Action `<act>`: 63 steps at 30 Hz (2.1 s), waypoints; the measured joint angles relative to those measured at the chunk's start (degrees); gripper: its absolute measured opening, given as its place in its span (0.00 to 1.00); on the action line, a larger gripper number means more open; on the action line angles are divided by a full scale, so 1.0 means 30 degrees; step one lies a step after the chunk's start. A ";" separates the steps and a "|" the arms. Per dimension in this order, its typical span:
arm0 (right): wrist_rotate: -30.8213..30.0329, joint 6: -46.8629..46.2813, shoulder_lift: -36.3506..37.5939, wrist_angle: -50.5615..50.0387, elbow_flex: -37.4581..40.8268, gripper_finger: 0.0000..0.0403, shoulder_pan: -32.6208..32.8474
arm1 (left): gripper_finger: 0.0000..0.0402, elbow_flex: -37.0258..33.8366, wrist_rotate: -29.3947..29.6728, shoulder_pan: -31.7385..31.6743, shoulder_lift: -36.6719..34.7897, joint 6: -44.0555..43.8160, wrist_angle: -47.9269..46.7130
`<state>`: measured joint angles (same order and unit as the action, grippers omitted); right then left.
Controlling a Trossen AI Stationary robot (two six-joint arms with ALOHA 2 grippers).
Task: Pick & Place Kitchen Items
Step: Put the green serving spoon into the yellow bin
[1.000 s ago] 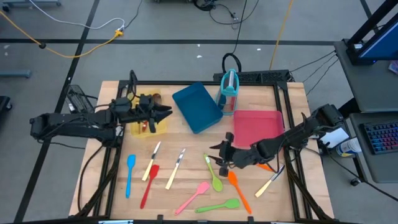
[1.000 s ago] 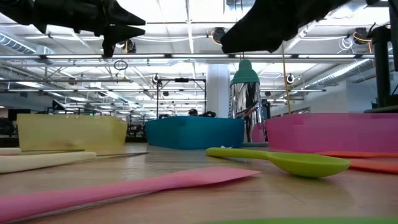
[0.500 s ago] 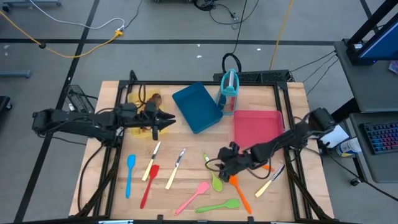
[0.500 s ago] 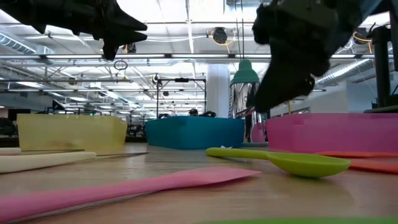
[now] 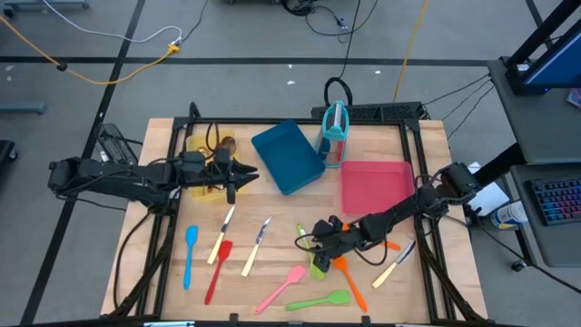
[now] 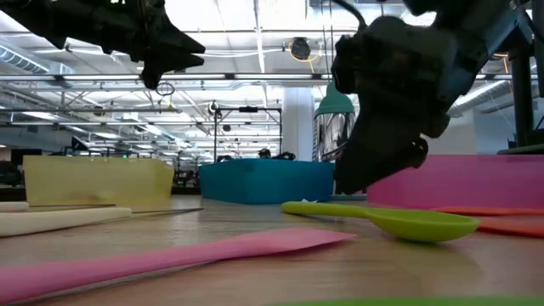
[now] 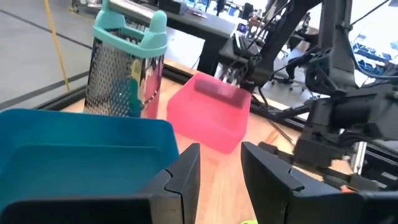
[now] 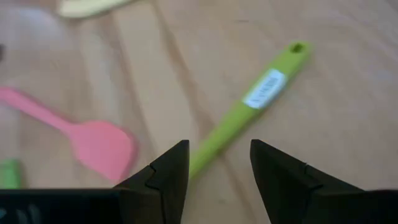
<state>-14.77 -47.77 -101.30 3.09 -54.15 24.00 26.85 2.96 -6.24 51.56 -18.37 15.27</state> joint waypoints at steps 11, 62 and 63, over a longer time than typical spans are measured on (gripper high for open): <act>-0.0647 -0.0678 -0.2101 0.1283 -0.0586 0.41 0.0425 | 0.30 -0.0007 0.0036 0.0007 0.0113 -0.0465 -0.0016; -0.2318 0.3511 -0.3058 0.0568 -0.1391 0.29 0.1161 | 0.30 -0.0022 -0.1487 0.3184 0.5662 0.4865 0.3047; -0.2611 0.3217 -0.3322 0.0670 -0.1417 0.29 0.1164 | 0.30 -0.0022 -0.1483 0.3295 0.5895 0.4972 0.3464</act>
<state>-22.60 -38.12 -111.26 5.10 -58.40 27.49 26.79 -1.49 3.65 69.25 -3.46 25.66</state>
